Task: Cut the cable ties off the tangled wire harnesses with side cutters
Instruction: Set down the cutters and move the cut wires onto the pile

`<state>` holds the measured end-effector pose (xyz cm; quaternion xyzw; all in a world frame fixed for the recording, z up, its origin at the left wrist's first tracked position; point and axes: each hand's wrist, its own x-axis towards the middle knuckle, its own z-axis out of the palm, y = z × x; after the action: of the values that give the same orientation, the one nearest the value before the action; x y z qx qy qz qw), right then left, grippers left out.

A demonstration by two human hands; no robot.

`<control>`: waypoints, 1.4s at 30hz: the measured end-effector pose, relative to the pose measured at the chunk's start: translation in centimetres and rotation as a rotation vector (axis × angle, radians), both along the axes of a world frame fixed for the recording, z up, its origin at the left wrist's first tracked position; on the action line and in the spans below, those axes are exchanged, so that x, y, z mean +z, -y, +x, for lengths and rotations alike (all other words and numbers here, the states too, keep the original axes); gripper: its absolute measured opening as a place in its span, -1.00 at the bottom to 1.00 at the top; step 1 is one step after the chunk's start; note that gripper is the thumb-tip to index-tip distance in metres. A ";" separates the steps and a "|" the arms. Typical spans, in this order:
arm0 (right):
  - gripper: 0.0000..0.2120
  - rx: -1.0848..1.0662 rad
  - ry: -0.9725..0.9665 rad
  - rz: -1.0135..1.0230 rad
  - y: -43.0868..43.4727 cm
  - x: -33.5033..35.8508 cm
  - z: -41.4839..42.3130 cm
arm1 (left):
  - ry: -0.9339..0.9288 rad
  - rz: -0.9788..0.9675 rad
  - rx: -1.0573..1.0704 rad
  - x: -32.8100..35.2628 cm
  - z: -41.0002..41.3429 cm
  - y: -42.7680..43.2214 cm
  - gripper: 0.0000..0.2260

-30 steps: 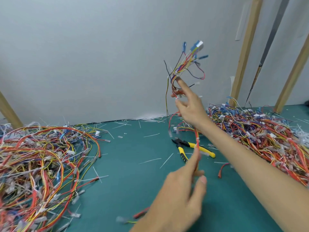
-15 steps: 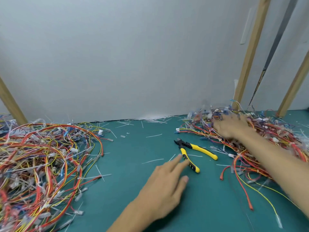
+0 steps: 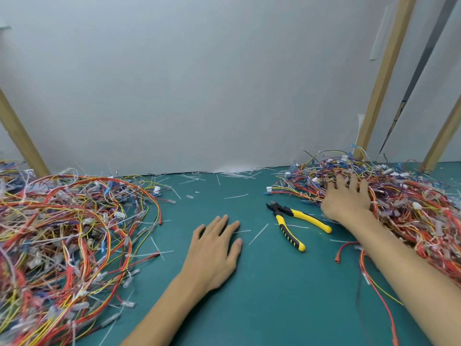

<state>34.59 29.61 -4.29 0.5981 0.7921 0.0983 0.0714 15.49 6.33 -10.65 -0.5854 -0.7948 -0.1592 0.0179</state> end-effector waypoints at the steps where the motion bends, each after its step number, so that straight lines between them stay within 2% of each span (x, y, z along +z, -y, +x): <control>1: -0.46 -0.007 0.010 0.016 1.3 0.3 -0.8 | -0.007 0.009 0.000 -0.1 0.0 0.0 -0.58; 3: -0.49 0.053 -0.007 0.070 4.0 0.6 -2.5 | -0.014 0.021 0.001 -0.1 0.0 0.0 -0.58; 6: -0.51 0.320 -0.147 0.137 7.8 0.2 -5.6 | -0.013 0.030 -0.013 -0.1 -0.2 0.0 -0.57; 8: -0.53 0.501 -0.287 0.048 10.1 -1.0 -7.7 | -0.051 0.032 -0.046 0.0 -0.5 0.1 -0.56; 10: -0.54 0.592 -0.338 -0.111 12.0 -2.5 -9.6 | -0.088 0.009 -0.109 0.2 -1.4 0.5 -0.55; 12: -0.55 0.613 -0.361 -0.214 13.1 -4.1 -10.7 | -0.077 -0.006 -0.174 0.4 -2.6 0.8 -0.57; 15: -0.55 0.608 -0.443 -0.172 13.2 -5.6 -10.8 | 0.012 0.040 -0.203 0.9 -3.9 1.3 -0.62; 18: -0.54 0.622 -0.435 -0.125 13.0 -6.2 -10.6 | 0.024 0.089 -0.141 1.6 -4.7 1.5 -0.71; 23: -0.55 0.634 -0.461 -0.105 12.8 -6.4 -10.7 | -0.002 0.026 -0.051 3.8 -7.0 2.3 -0.75; 26: -0.55 0.635 -0.470 -0.108 12.7 -6.5 -10.6 | 0.008 0.107 0.001 5.7 -8.2 3.1 -0.75; 30: -0.55 0.640 -0.473 -0.105 12.6 -6.6 -10.5 | -0.042 0.167 0.110 8.8 -10.6 4.0 -0.73; 34: -0.55 0.642 -0.482 -0.105 12.7 -6.4 -10.5 | -0.254 0.013 0.332 10.7 -14.1 4.7 -0.58; 38: -0.53 0.641 -0.503 -0.117 12.7 -6.3 -10.5 | -0.335 -0.091 0.619 11.2 -17.4 6.0 -0.48; 40: -0.53 0.643 -0.497 -0.115 12.7 -6.3 -10.4 | -0.299 -0.176 0.730 10.9 -18.6 7.0 -0.52; 42: -0.53 0.646 -0.483 -0.112 12.7 -6.3 -10.4 | -0.246 -0.242 0.778 10.5 -19.1 7.9 -0.66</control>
<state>24.19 16.93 -10.64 0.3194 0.9374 -0.0711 -0.1190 -3.64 -1.52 -0.16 -0.2546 -0.9613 0.0251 0.1025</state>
